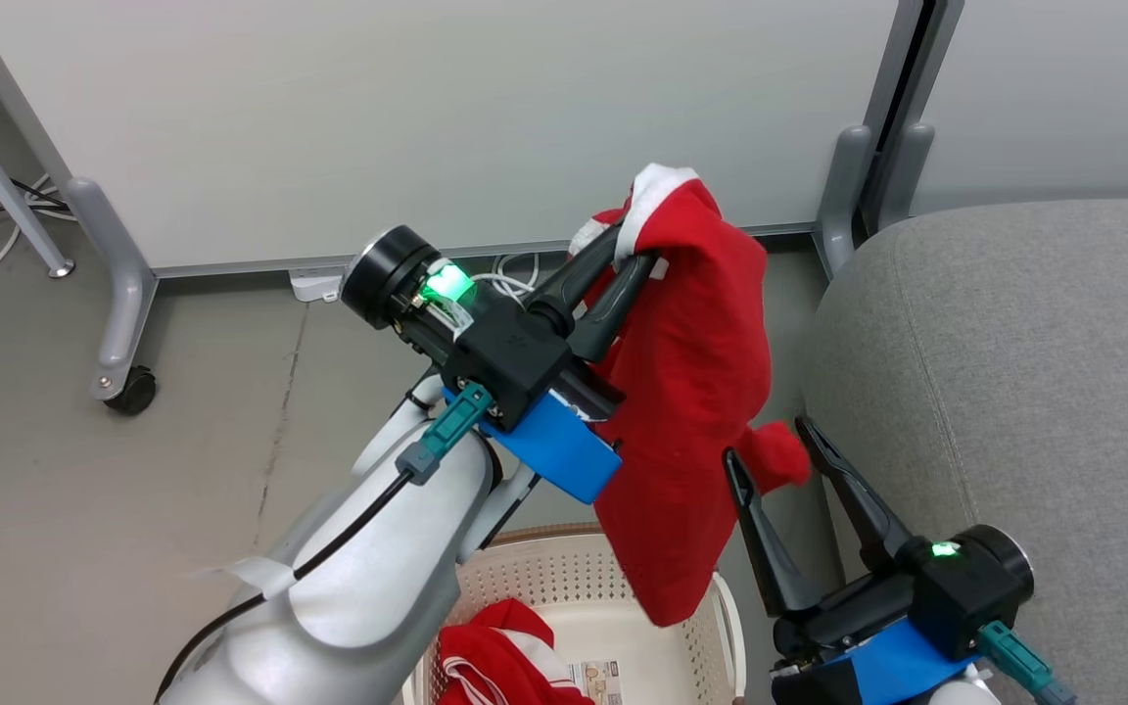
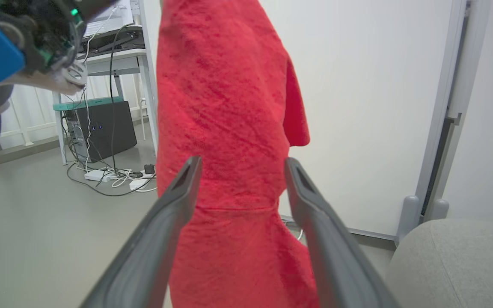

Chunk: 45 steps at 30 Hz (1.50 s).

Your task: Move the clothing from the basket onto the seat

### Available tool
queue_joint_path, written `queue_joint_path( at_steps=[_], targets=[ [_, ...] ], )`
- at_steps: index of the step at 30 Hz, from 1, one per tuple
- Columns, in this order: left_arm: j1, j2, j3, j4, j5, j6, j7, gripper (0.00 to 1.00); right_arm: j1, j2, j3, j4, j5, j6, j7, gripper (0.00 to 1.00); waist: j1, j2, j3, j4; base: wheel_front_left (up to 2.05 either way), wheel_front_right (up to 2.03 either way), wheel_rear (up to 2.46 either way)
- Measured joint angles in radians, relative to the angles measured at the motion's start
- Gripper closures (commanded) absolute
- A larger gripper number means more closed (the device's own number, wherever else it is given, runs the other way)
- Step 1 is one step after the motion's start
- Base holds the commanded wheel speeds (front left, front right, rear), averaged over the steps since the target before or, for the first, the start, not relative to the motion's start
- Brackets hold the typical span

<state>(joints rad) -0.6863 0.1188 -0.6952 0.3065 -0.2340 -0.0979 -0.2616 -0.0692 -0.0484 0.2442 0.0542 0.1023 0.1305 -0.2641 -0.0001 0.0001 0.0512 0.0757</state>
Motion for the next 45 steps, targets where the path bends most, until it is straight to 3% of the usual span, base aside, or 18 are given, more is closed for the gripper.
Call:
queue_joint_path(
  at_steps=[14,37,38,39,40,45],
  targets=[
    [0.01,-0.024,-0.04,0.053,0.014,0.0,0.0,1.0,-0.08,0.0,0.062,-0.068,0.006,0.0,0.0,0.0,0.0,0.0,0.005,0.004,0.0,0.0,0.0],
    [0.023,-0.065,-0.159,0.02,-0.023,0.019,0.0,1.0,-0.144,0.0,-0.024,0.104,-0.061,0.0,0.0,0.0,0.0001,0.0,0.022,0.025,0.0,0.0,0.0],
    [0.023,-0.066,-0.162,0.019,-0.026,0.021,0.0,1.0,-0.15,0.0,-0.023,0.111,-0.055,0.0,0.0,0.11,0.0001,0.0,0.021,0.026,0.0,0.0,0.0],
    [0.023,-0.066,-0.166,0.018,-0.031,0.022,0.0,1.0,-0.153,0.0,-0.021,0.114,-0.054,0.0,0.0,0.77,0.0001,0.0,0.02,0.028,0.0,0.0,0.0],
    [0.023,-0.066,-0.17,0.018,-0.032,0.023,0.0,1.0,-0.154,0.0,-0.017,0.115,-0.049,0.0,0.0,1.0,0.0001,0.0,0.019,0.029,0.0,0.0,0.0],
    [0.023,-0.067,-0.183,0.026,-0.048,0.03,0.0,1.0,-0.154,0.0,-0.013,0.122,-0.021,0.0,0.0,1.0,0.0001,-0.0001,0.007,0.032,0.0,0.0,0.0]
  ],
)
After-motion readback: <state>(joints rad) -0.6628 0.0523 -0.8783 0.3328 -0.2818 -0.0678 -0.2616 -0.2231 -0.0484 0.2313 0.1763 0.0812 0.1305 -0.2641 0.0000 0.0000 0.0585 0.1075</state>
